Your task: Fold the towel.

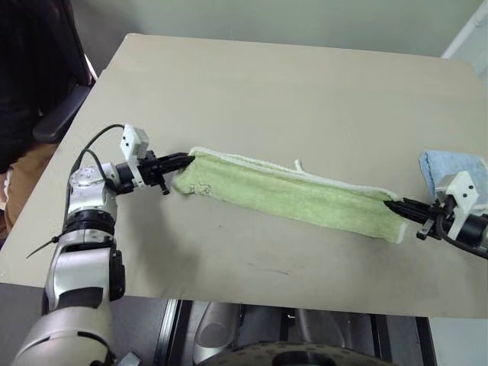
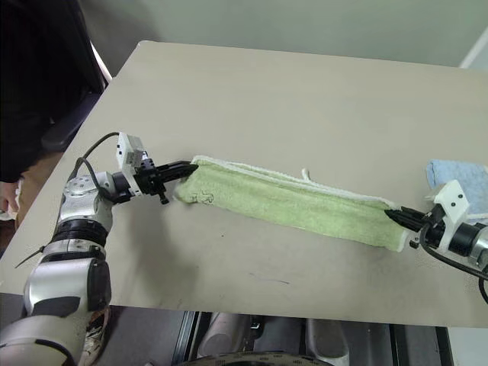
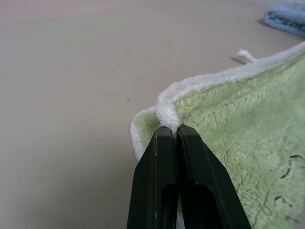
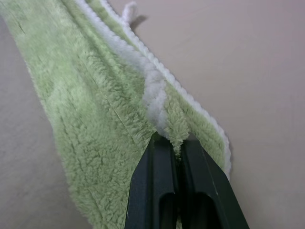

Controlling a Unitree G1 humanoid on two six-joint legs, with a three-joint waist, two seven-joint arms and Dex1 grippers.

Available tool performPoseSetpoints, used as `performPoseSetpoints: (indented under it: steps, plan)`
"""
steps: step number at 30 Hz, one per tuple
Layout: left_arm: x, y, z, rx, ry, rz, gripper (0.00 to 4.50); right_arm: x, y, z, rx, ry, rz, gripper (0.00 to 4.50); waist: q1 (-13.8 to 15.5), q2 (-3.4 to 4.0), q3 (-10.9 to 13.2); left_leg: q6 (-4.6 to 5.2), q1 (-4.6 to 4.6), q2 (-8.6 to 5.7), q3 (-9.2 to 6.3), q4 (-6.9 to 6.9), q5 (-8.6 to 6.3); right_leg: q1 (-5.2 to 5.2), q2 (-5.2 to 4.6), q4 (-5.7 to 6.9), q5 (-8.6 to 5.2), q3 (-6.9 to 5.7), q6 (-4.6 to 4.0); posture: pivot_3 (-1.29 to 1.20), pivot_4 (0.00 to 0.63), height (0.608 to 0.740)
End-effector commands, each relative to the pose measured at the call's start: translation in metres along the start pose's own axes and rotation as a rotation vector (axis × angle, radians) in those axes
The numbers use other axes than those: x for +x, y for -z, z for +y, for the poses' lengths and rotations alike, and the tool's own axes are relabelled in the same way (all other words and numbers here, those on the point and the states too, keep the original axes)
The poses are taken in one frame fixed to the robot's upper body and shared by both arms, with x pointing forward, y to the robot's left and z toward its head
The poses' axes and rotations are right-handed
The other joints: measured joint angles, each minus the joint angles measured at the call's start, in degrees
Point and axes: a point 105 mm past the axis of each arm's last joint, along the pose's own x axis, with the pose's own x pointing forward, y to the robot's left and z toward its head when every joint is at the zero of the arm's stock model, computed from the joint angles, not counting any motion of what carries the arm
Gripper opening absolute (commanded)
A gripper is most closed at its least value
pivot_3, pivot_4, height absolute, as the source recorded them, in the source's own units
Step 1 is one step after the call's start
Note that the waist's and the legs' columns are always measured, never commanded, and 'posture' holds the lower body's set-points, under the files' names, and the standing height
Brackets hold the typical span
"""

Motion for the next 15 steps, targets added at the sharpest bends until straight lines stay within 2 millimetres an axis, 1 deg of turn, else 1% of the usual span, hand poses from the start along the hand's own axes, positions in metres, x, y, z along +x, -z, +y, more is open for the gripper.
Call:
performPoseSetpoints:
  steps: [1,4,7,12,15]
  plan:
    - [0.001,-0.011,0.005,0.056,-0.011,-0.016,0.05,-0.001,-0.002,-0.005,-0.021,0.022,0.002,0.00,0.0,0.00,0.0,0.00,0.00,0.00,0.00,0.00,0.00,0.00,0.00,0.00,0.00,-0.01,0.00,0.00,0.150,0.733]
    - [0.003,-0.012,0.006,0.059,-0.016,-0.013,0.05,0.000,-0.001,-0.006,-0.019,0.025,0.002,0.00,0.0,0.00,0.0,0.00,-0.01,0.00,0.00,0.01,0.00,0.00,0.00,0.00,-0.01,-0.01,-0.02,0.00,0.150,0.733]
    - [0.009,-0.012,0.006,0.060,-0.022,-0.013,0.05,0.003,-0.007,-0.015,-0.042,0.070,-0.027,0.00,0.0,0.00,0.0,0.00,0.00,0.00,0.01,0.01,0.00,0.00,0.00,0.00,-0.03,0.00,-0.08,0.00,0.150,0.733]
    - [0.019,-0.012,0.004,0.058,-0.024,-0.031,0.05,0.007,-0.009,-0.019,-0.053,0.079,-0.034,0.00,0.0,0.00,0.0,0.02,0.00,0.00,0.00,0.00,0.00,0.00,0.00,0.01,0.01,-0.01,-0.02,0.00,0.150,0.733]
    - [0.020,-0.013,0.006,0.054,-0.039,-0.042,0.05,0.011,-0.010,-0.021,-0.056,0.078,-0.033,0.00,0.0,0.00,0.0,0.01,0.00,0.00,0.01,0.00,0.00,-0.01,0.00,0.01,0.04,-0.01,0.02,0.00,0.150,0.733]
